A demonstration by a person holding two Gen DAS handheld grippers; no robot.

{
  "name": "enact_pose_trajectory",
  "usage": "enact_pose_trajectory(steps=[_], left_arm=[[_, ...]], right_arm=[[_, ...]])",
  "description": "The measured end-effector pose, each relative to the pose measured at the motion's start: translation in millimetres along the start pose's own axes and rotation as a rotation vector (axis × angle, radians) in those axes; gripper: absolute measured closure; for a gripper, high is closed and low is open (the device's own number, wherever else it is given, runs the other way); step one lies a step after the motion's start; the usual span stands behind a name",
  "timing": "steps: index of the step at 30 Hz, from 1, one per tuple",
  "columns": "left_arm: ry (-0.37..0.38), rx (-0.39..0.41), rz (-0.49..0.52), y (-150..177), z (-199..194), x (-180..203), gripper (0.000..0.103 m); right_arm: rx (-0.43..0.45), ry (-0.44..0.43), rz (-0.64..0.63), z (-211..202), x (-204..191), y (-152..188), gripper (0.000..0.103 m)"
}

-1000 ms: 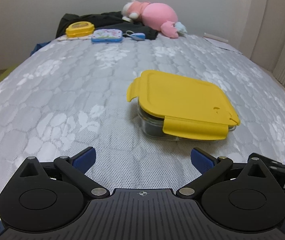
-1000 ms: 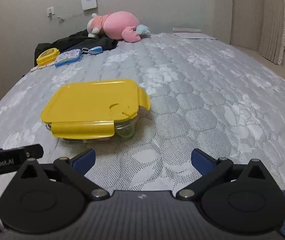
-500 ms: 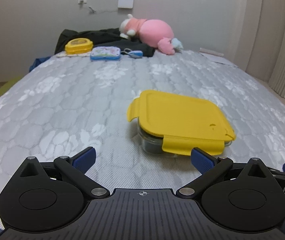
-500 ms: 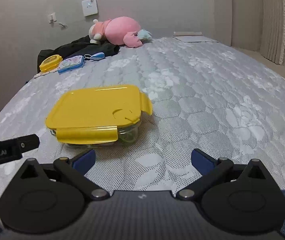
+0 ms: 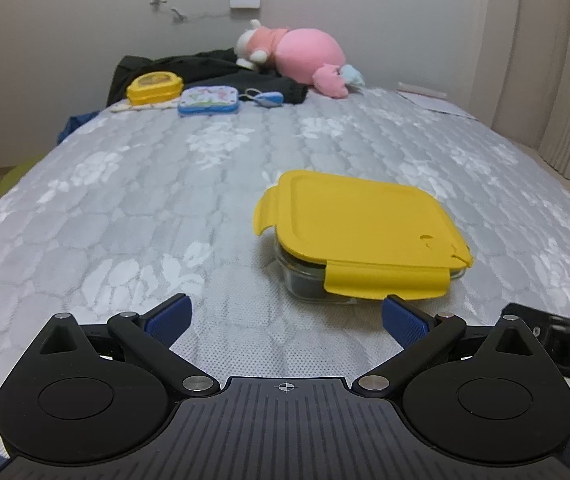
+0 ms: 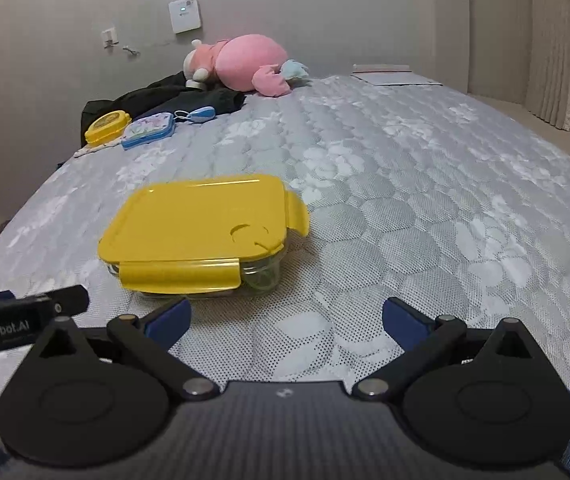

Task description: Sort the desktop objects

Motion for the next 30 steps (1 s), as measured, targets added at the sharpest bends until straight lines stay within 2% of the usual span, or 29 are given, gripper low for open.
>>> enact_pose_trajectory(steps=[5,8,11,15,20,24,30], left_arm=[[-0.029,0.010,0.029,-1.2,-2.2,3.6,0.000],[-0.022,0.001,0.033,-0.2,-0.2,5.8,0.000],[0.000,-0.025,0.019,2.6,4.9,7.0,0.000],[-0.008,-0.048,0.019,6.0,9.2,7.4,0.000],[-0.010,-0.097,0.012,11.6,16.6,7.9,0.000],[0.010,-0.137,-0.014,16.1,21.4,6.2,0.000],[-0.003,-0.165,0.001,19.6,27.7,6.8,0.000]], right_arm=[[-0.020,-0.018,0.008,3.3,-1.6,0.9,0.000],[-0.008,-0.013,-0.010,4.0,-4.1,-0.3,0.000],[-0.035,-0.008,-0.022,10.9,-5.3,5.3,0.000],[-0.103,-0.005,-0.007,22.6,-4.3,16.1,0.000],[-0.119,0.025,-0.022,27.2,-3.4,21.6,0.000],[-0.113,0.018,-0.002,27.2,-0.6,19.8,0.000],[-0.126,0.017,0.012,32.0,2.0,19.7,0.000]])
Point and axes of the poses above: each gripper's, at about its wrist camera, not at the fingertips, and z roughly the way its jaws point, x to its right, y to its underside, the point moved 8 cm from there along z, roughly the way its jaws point, and after that the axes turned 2 degrees about z, right-handed, at the moved point
